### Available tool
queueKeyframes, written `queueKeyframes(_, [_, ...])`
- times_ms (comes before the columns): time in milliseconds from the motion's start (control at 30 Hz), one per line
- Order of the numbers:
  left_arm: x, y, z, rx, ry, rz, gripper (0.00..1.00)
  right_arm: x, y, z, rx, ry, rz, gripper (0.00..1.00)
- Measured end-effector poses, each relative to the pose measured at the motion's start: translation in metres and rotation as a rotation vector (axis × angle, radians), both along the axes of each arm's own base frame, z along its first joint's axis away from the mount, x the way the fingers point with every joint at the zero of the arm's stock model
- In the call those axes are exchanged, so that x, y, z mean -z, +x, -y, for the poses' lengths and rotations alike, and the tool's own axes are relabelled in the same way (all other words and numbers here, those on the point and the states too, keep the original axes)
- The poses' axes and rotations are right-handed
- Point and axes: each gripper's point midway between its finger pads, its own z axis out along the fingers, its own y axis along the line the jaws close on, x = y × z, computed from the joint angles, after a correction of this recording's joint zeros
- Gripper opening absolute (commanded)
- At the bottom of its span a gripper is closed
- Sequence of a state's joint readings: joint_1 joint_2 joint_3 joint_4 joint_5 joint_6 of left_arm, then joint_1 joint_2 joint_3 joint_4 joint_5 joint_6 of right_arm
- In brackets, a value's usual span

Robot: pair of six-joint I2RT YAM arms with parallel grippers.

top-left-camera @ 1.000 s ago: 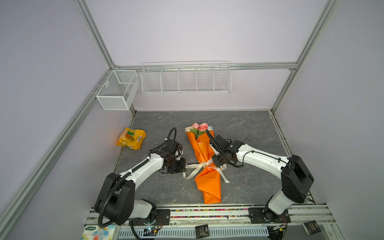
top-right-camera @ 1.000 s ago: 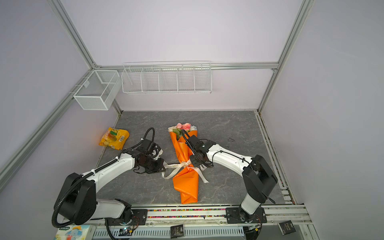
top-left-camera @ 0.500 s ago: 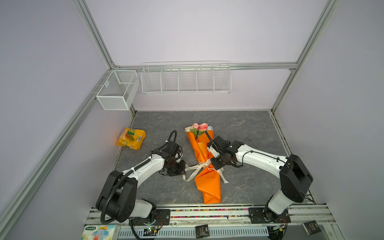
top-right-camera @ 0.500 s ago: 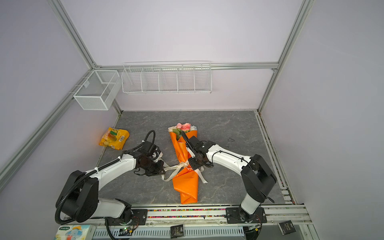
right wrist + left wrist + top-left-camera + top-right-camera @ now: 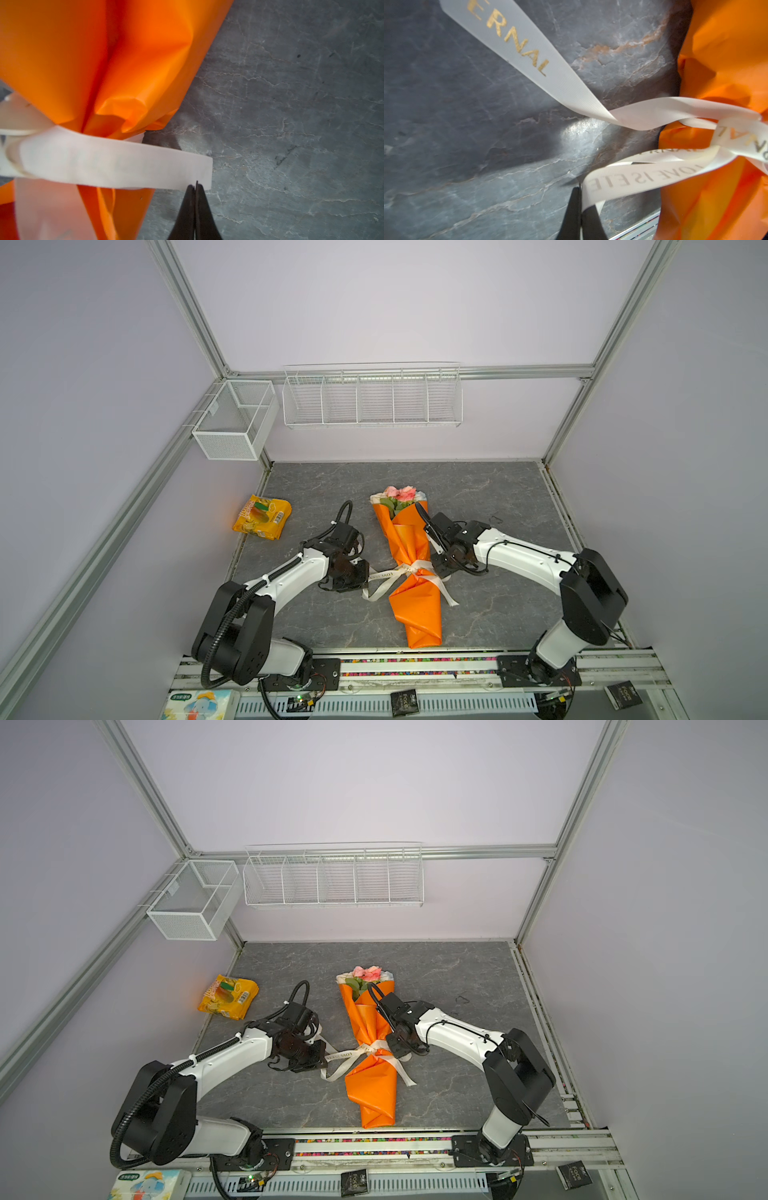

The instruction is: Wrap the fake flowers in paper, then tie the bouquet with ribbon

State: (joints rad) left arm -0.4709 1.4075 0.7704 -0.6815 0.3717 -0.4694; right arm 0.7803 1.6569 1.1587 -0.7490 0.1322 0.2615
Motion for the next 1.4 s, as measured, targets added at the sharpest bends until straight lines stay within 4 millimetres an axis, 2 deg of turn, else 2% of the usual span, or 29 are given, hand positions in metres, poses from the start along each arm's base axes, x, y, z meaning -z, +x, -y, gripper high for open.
queueKeyframes(133, [-0.001,-0.001,0.003,0.014,-0.018,-0.002,0.00,-0.007,-0.002,-0.007,-0.010,0.051,-0.006,0.23])
queueKeyframes(200, [-0.002,-0.001,0.003,0.016,-0.020,-0.002,0.00,-0.017,-0.001,-0.013,-0.021,0.103,0.002,0.37])
queueKeyframes(300, [-0.002,-0.001,0.003,0.019,-0.020,-0.001,0.00,-0.025,0.001,-0.026,-0.051,0.189,-0.005,0.42])
queueKeyframes(500, [-0.002,-0.001,0.003,0.022,-0.020,0.001,0.00,-0.028,-0.006,-0.045,-0.111,0.284,-0.049,0.47])
queueKeyframes(667, [-0.002,-0.001,0.003,0.022,-0.020,0.001,0.00,-0.026,-0.002,-0.043,-0.134,0.239,-0.004,0.49])
queueKeyframes(900, [-0.001,-0.002,0.003,0.031,-0.018,0.001,0.00,-0.018,-0.001,-0.047,-0.264,0.131,0.099,0.49])
queueKeyframes(1033, [-0.002,-0.003,0.003,0.034,-0.021,0.000,0.00,-0.015,0.007,-0.047,-0.289,0.097,0.140,0.49])
queueKeyframes(1200, [-0.003,-0.004,0.005,0.040,-0.032,-0.003,0.00,-0.001,0.008,-0.050,-0.324,0.081,0.124,0.50])
queueKeyframes(1400, [-0.003,-0.004,0.006,0.044,-0.038,-0.003,0.00,0.002,0.006,-0.055,-0.347,0.091,0.133,0.49])
